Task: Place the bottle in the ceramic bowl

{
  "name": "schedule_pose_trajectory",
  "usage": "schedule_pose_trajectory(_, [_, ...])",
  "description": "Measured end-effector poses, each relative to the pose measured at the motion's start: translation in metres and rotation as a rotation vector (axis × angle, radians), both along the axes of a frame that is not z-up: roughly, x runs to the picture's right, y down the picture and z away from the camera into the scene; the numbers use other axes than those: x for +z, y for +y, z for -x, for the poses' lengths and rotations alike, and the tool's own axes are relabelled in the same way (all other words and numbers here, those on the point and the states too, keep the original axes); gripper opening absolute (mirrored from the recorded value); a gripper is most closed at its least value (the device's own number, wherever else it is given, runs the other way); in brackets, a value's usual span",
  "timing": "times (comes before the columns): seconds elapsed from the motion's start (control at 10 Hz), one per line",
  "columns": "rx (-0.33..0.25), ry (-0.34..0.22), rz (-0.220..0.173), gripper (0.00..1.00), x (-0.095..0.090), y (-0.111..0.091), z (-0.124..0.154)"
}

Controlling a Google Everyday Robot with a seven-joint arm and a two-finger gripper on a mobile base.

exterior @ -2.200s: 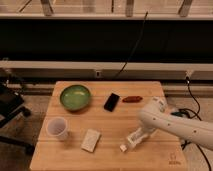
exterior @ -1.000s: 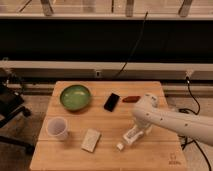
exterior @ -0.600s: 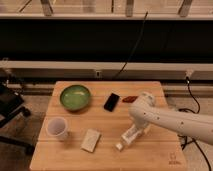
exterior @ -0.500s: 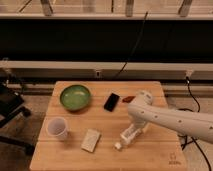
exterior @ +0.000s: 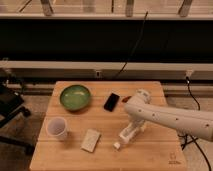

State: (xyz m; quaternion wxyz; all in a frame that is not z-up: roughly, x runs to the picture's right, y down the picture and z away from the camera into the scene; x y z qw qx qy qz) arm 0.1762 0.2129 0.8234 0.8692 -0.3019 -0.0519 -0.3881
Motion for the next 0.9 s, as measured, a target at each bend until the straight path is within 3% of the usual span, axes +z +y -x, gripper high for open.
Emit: schedule_pose_trajectory(0.9, [-0.044, -0.021, 0.005, 0.02, 0.001, -0.02, 0.02])
